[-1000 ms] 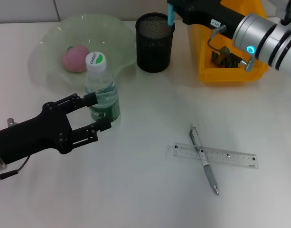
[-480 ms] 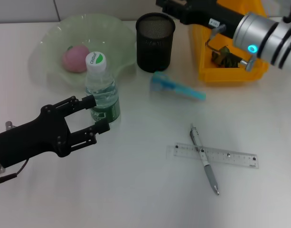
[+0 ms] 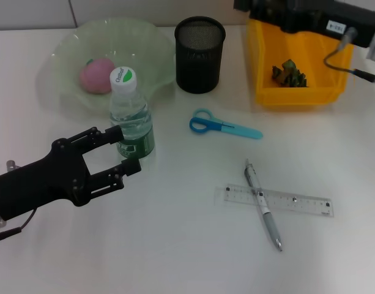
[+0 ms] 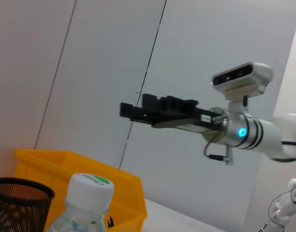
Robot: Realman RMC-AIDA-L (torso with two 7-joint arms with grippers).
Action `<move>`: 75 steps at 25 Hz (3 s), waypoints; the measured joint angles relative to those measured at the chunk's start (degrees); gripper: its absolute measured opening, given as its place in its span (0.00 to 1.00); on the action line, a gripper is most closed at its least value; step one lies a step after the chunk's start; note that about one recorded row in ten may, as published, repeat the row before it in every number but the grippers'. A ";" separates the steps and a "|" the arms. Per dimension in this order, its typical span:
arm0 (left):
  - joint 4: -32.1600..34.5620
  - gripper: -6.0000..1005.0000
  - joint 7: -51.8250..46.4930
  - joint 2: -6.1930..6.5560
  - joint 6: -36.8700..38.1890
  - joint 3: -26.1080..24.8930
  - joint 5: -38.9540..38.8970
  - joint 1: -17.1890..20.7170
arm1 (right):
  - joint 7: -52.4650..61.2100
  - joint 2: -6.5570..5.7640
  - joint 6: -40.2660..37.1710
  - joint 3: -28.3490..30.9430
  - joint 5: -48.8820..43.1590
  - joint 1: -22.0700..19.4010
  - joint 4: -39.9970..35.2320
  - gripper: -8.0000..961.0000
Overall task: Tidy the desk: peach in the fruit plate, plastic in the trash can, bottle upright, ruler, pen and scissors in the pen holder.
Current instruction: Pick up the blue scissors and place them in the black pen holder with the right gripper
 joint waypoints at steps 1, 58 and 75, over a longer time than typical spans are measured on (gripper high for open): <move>0.10 0.74 0.00 -0.01 0.00 0.00 0.08 0.01 | 4.37 -0.46 -2.66 1.02 -6.07 -0.35 -3.53 0.70; -0.16 0.74 0.79 -2.12 -1.71 -1.49 -0.02 0.39 | 28.60 1.69 10.81 -20.39 -62.23 27.03 11.38 0.46; -0.16 0.74 0.79 -2.30 -2.39 -2.28 0.01 0.17 | 28.39 1.69 11.70 -20.38 -62.23 26.20 11.53 0.36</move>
